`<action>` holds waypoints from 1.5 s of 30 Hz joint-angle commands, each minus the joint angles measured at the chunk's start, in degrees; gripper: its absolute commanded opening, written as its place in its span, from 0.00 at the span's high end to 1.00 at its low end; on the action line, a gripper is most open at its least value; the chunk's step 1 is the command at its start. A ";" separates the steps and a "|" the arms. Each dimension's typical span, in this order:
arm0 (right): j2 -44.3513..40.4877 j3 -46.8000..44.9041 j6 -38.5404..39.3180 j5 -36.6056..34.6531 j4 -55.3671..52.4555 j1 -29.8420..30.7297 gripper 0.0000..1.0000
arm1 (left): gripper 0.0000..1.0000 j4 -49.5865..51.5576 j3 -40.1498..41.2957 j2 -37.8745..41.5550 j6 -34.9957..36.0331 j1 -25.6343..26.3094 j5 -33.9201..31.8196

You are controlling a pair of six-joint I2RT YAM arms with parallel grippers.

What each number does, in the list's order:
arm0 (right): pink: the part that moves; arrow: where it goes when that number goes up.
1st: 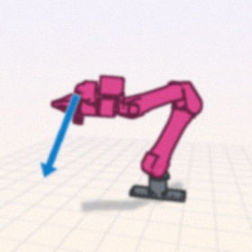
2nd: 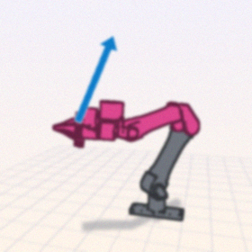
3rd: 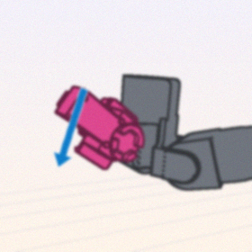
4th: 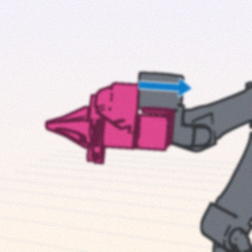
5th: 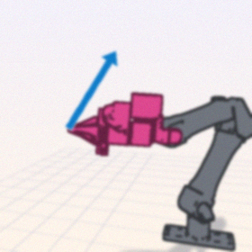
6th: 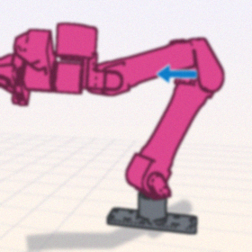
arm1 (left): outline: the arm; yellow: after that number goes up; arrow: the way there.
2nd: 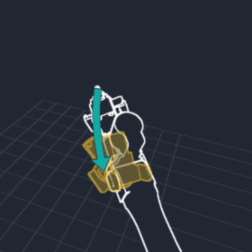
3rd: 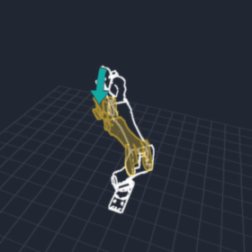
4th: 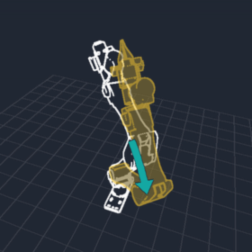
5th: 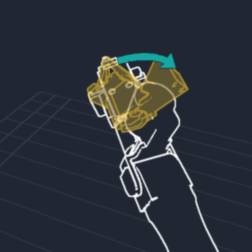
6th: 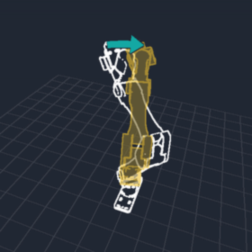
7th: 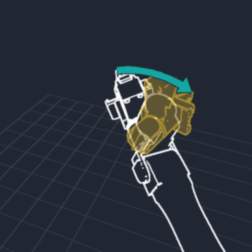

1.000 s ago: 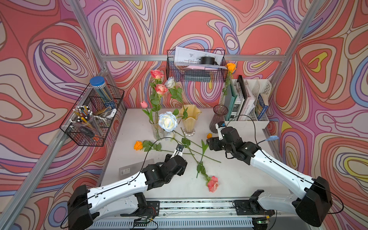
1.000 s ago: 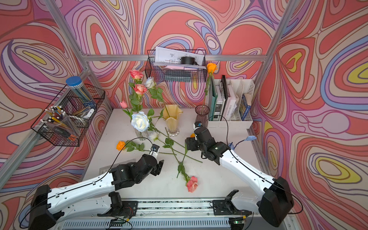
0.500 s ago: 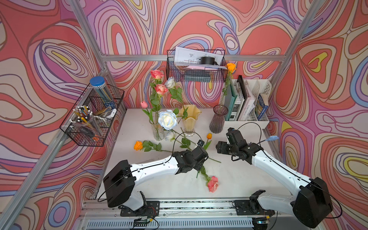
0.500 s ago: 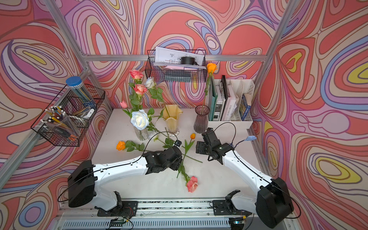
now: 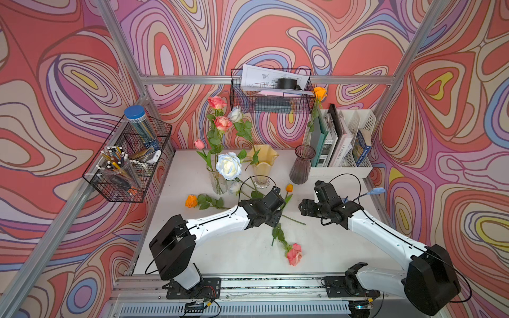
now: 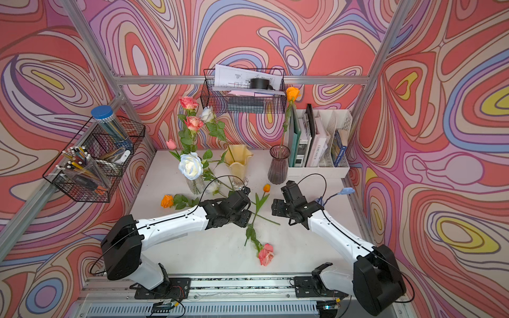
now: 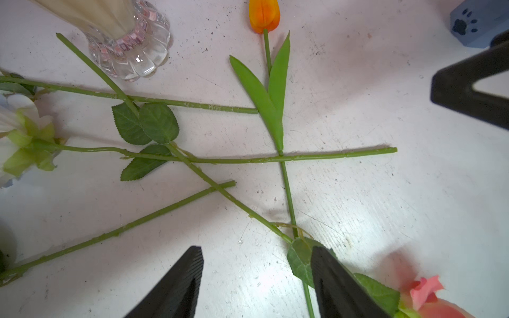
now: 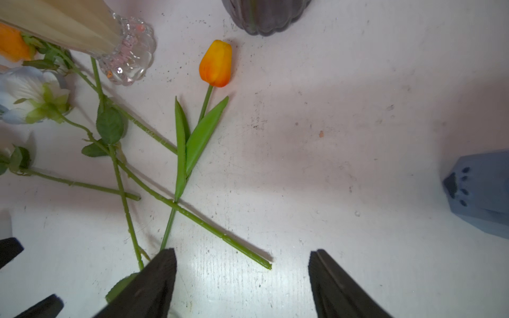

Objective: Arrange the flowers in different vases according to their colors
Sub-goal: Pick up the flower at the center of the board.

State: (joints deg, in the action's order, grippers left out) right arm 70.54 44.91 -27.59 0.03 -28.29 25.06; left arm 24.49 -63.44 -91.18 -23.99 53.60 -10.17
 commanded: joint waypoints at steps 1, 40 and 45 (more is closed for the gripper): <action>0.01 0.78 4.16 5.30 2.15 -0.19 0.25 | 0.32 1.00 2.13 2.37 0.23 -0.11 0.76; -2.86 -3.58 3.12 0.91 2.69 -0.19 0.26 | 0.46 9.34 -6.54 -13.31 -17.36 -9.34 21.78; -2.96 -4.68 3.08 1.25 3.66 -0.18 0.26 | 0.45 9.96 -8.08 -15.40 -18.23 -9.52 21.07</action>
State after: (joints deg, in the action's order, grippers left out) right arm 68.36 41.28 -24.51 1.74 -25.85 25.06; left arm 33.43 -69.97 -105.27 -41.06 44.51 11.40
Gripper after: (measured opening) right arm 0.740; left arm 0.543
